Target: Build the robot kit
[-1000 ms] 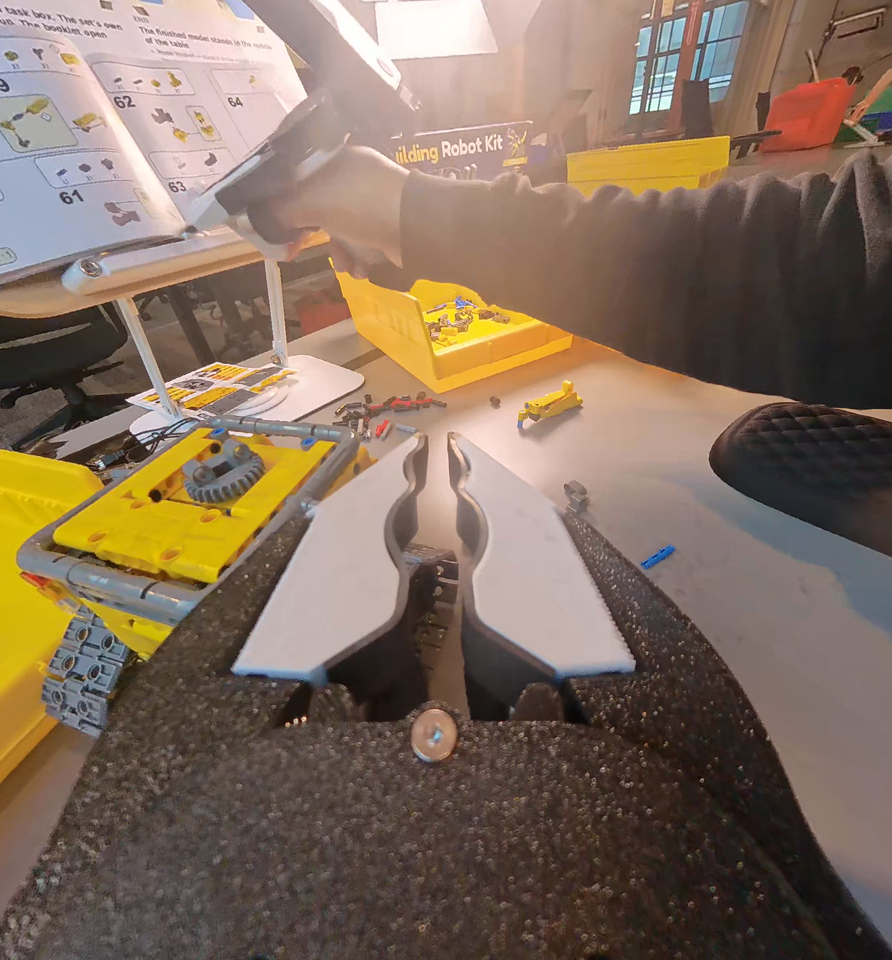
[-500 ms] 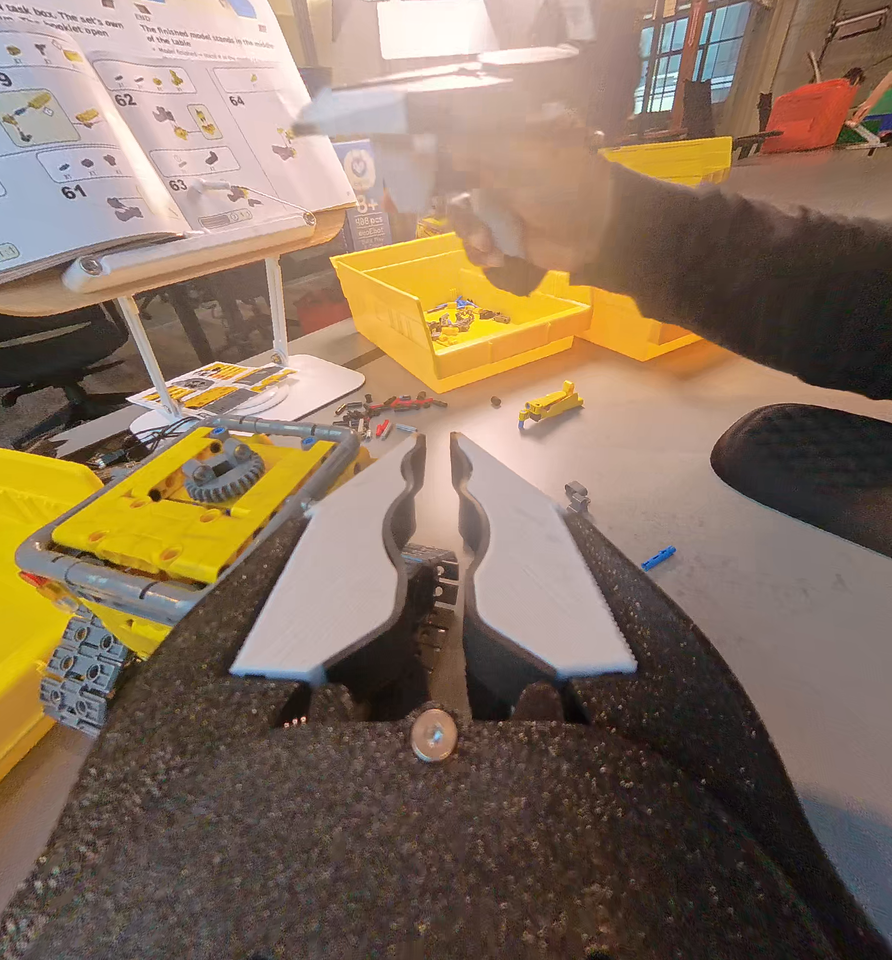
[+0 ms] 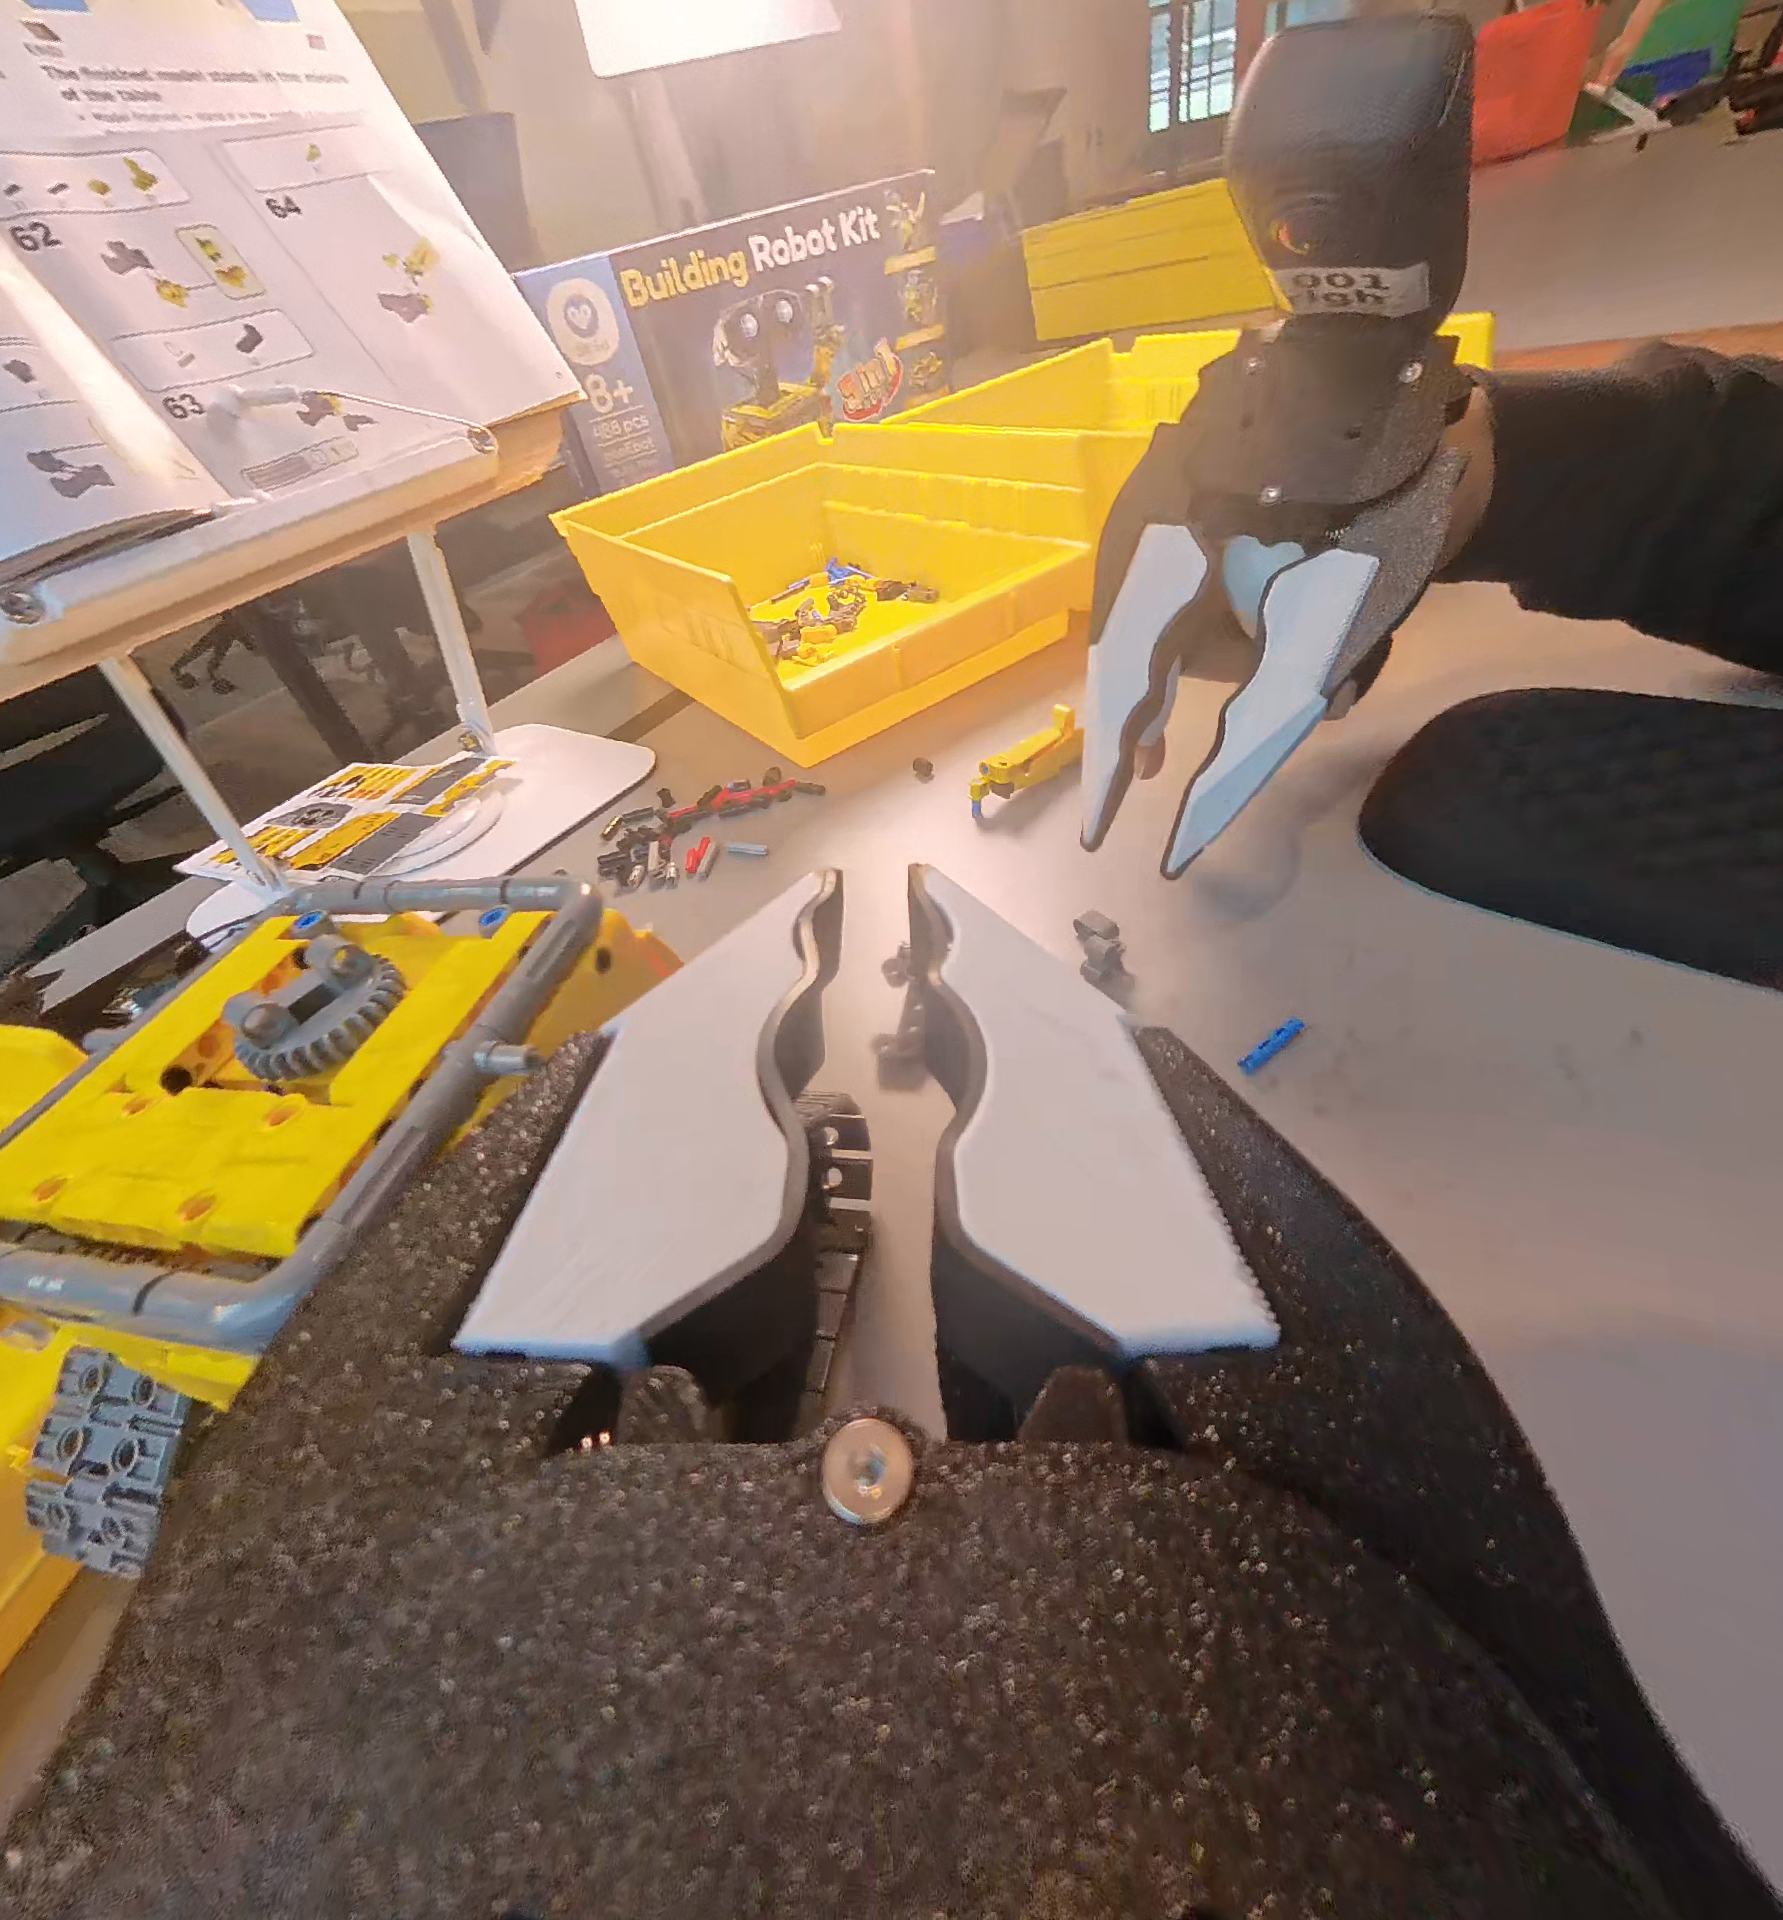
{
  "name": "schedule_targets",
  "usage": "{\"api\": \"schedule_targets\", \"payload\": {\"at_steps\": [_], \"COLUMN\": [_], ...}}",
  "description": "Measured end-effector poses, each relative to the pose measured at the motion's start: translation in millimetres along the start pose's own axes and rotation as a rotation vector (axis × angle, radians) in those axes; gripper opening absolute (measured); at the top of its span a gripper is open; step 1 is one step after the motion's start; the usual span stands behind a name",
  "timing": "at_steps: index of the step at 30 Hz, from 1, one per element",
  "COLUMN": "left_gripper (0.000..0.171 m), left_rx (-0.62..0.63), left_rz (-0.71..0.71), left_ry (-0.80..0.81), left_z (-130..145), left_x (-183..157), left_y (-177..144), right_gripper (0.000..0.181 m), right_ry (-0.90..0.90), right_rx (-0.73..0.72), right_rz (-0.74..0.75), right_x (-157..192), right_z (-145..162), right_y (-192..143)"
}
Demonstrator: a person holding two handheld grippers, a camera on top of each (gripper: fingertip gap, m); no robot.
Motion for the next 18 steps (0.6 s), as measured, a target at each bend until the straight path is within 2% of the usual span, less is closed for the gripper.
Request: {"api": "schedule_targets", "payload": {"at_steps": [10, 13, 16, 18], "left_gripper": [0.016, 0.017, 0.017, 0.018], "left_rx": [0.099, 0.113, 0.122, 0.125], "left_rz": [0.099, 0.112, 0.129, 0.139], "left_ry": [0.156, 0.180, 0.188, 0.197], "left_z": [14, 16, 18, 18], "left_x": [-29, -33, -36, -38], "left_y": [10, 11, 11, 11], "right_gripper": [0.021, 0.012, 0.008, 0.008], "right_ry": [-0.002, 0.000, 0.025, 0.128], "right_rx": [0.089, 0.103, 0.052, -0.051], "right_rz": [0.014, 0.017, -0.031, -0.103], "right_x": [6, 6, 12, 16], "right_z": [8, 10, 3, -13], "right_y": [28, 29, 29, 26]}}
Point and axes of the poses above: each gripper's, where its closed fingertips meet, y out along the fingers, z out of its underside, x = y × z across the jaws, the point moved 2 cm from there along -y, back along the fingers, and after that the axes turned 4 degrees about x, right-handed, at the moved point
